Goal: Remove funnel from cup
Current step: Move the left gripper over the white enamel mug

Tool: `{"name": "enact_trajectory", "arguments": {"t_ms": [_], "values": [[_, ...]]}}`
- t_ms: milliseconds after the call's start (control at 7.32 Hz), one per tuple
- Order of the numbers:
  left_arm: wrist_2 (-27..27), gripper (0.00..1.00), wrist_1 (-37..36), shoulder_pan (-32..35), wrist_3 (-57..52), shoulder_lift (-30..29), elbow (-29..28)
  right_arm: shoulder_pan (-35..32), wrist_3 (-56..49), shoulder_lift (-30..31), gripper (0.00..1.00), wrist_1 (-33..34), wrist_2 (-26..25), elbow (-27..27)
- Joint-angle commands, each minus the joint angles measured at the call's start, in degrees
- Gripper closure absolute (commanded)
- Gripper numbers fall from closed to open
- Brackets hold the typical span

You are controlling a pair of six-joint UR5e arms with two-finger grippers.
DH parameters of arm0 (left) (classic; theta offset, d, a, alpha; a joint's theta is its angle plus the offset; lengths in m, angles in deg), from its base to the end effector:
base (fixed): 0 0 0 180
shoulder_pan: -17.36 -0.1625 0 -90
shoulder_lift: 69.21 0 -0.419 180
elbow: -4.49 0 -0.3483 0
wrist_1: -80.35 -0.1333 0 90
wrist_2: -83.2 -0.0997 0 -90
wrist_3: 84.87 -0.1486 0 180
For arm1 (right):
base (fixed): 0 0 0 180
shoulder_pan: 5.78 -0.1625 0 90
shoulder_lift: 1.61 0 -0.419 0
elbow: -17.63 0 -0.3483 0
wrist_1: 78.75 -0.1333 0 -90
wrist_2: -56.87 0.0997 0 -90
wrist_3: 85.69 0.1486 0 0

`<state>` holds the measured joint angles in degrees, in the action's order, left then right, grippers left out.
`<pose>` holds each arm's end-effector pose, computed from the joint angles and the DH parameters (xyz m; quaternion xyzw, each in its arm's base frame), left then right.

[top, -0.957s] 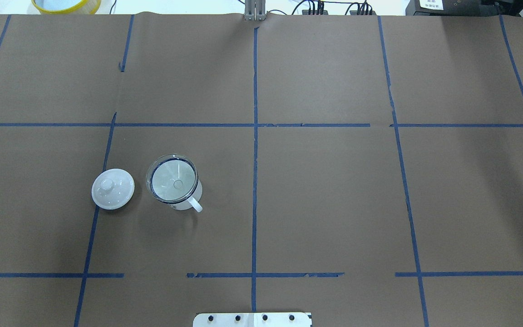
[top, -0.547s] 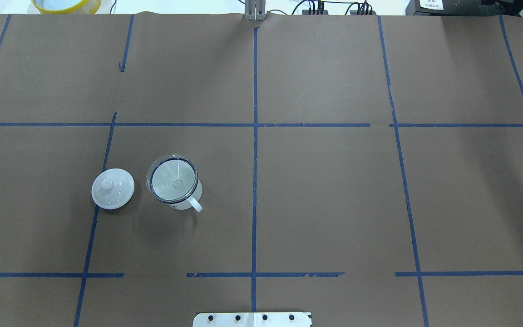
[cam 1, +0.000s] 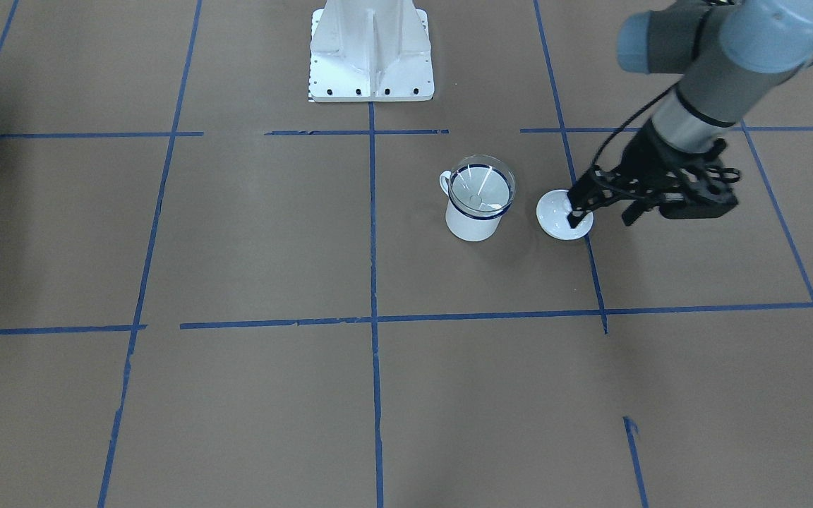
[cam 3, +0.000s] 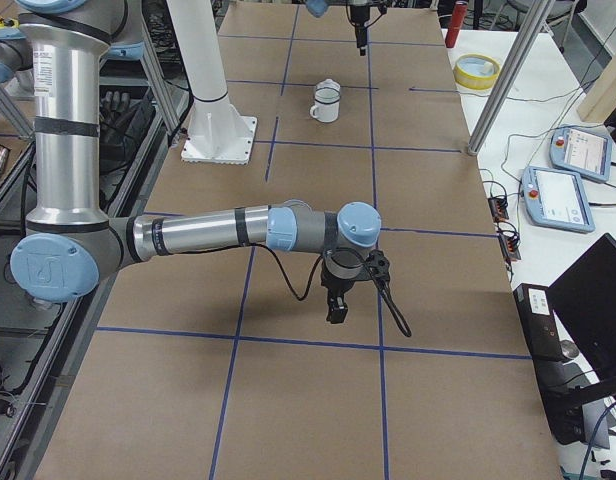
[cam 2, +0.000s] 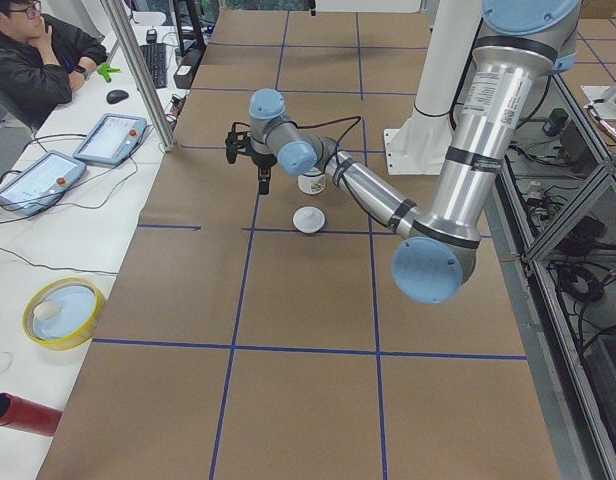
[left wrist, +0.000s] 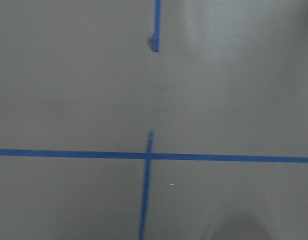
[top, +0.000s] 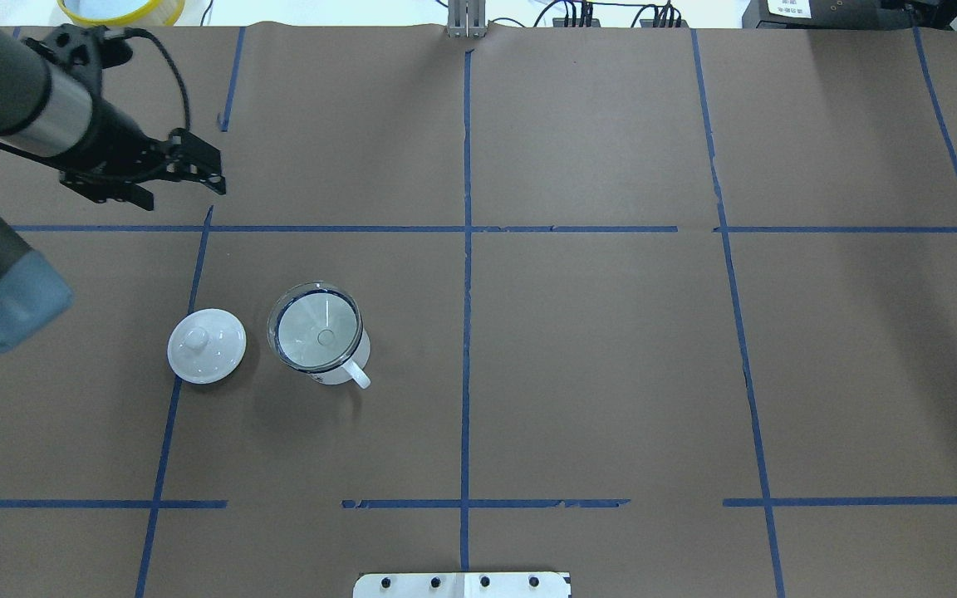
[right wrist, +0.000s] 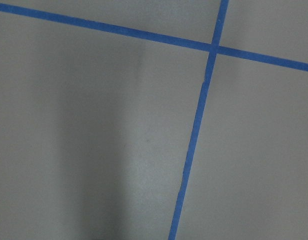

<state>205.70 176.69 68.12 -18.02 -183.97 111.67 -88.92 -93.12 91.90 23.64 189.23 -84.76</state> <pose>0.3346 -0.4942 0.3192 0.0320 0.4673 -0.0979 0.8781 -0.0162 -0.4123 0.6427 -0.0268 -0.3613 -0.1049 0.9262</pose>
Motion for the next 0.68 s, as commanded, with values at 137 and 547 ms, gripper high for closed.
{"name": "enact_trajectory", "arguments": {"t_ms": [137, 547], "values": [[-8.4, 0.0, -7.6, -13.5, 13.3, -8.0, -0.6, 0.0, 0.0, 0.0, 0.0, 0.0, 0.0, 0.0], [-10.3, 0.27, -7.4, -16.7, 15.0, -9.7, -3.5, 0.0, 0.0, 0.0, 0.0, 0.0, 0.0, 0.0]]}}
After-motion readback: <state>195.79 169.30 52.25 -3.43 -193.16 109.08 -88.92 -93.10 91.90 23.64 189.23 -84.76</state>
